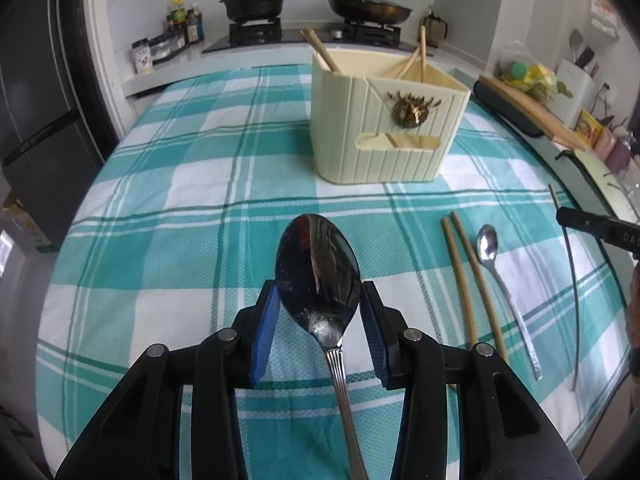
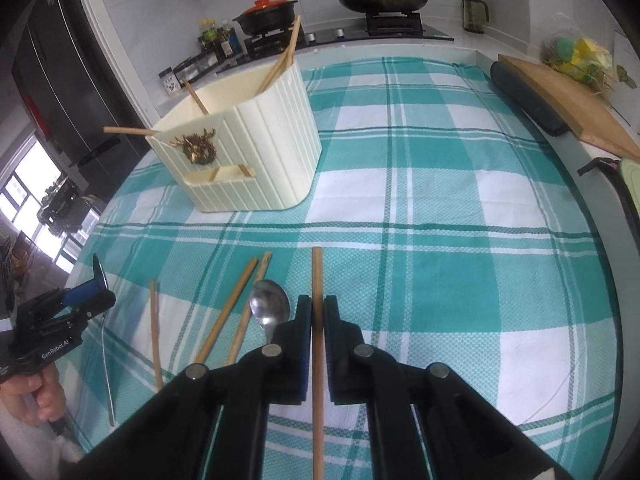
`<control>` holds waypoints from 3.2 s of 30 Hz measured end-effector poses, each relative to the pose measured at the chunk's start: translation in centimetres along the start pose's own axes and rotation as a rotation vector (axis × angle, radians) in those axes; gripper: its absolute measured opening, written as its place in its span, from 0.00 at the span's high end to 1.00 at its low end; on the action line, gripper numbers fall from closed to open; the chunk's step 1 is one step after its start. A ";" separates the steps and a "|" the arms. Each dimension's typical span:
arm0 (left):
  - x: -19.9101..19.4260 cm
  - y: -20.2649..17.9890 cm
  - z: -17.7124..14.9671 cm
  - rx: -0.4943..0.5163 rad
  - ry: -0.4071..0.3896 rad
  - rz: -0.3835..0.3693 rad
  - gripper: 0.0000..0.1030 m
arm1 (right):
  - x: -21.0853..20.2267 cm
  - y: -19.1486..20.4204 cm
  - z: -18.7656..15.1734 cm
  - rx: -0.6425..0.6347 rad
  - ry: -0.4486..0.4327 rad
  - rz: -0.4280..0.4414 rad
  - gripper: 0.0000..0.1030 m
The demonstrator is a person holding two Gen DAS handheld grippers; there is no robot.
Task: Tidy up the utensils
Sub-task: 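Lift the spoon over the cream holder with the left tool while the right tool carries its chopstick there, then open the left tool dropping the spoon into the holder while the right tool releases its chopstick, then move both tools back toward the remaining chopsticks and steel spoon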
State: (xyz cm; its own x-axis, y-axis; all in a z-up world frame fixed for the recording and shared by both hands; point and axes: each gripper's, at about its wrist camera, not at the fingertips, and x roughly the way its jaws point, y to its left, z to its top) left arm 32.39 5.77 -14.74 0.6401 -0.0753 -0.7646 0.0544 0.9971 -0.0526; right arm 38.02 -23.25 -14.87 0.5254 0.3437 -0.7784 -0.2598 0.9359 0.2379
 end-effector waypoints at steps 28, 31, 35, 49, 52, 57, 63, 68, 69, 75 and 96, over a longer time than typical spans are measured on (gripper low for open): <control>-13.5 0.1 2.0 -0.026 -0.262 -0.104 0.60 | -18.1 5.7 -2.1 -0.099 -0.481 0.007 0.94; -13.8 0.2 2.5 -0.030 -0.264 -0.118 0.60 | -18.2 5.7 -1.8 -0.098 -0.488 0.010 0.94; -14.3 0.3 3.3 -0.029 -0.263 -0.138 0.60 | -18.1 5.7 -1.4 -0.097 -0.487 0.012 0.94; -16.3 0.1 13.9 -0.017 -0.356 -0.197 0.60 | -17.2 7.3 6.2 -0.174 -0.535 0.007 0.94; -15.7 -0.1 17.5 -0.031 -0.390 -0.187 0.60 | -16.8 8.2 9.5 -0.195 -0.573 0.014 0.94; -12.2 -0.4 22.4 -0.062 -0.398 -0.152 0.61 | -15.5 10.0 15.0 -0.223 -0.642 0.032 0.94; -5.0 -0.9 24.6 -0.074 -0.283 -0.124 0.61 | -10.2 10.6 19.5 -0.225 -0.659 0.035 0.94; 1.3 -1.2 24.6 -0.068 -0.157 -0.091 0.60 | -3.0 9.3 20.8 -0.202 -0.510 0.046 0.94; 2.3 -1.3 24.5 -0.069 -0.135 -0.085 0.60 | -1.6 8.9 20.8 -0.195 -0.473 0.046 0.94; 5.9 -1.8 23.9 -0.078 -0.024 -0.067 0.58 | 4.5 7.2 20.3 -0.154 -0.268 0.070 0.93; -9.2 -3.3 0.6 0.051 -0.028 0.005 0.18 | -12.7 6.4 3.0 -0.221 -0.259 -0.021 0.64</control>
State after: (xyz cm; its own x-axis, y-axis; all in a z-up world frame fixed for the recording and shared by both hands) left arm 26.79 3.20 -7.13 0.6619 -0.0716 -0.7462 0.0902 0.9958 -0.0156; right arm 32.17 -21.42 -1.76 0.7133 0.3594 -0.6017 -0.4015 0.9132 0.0696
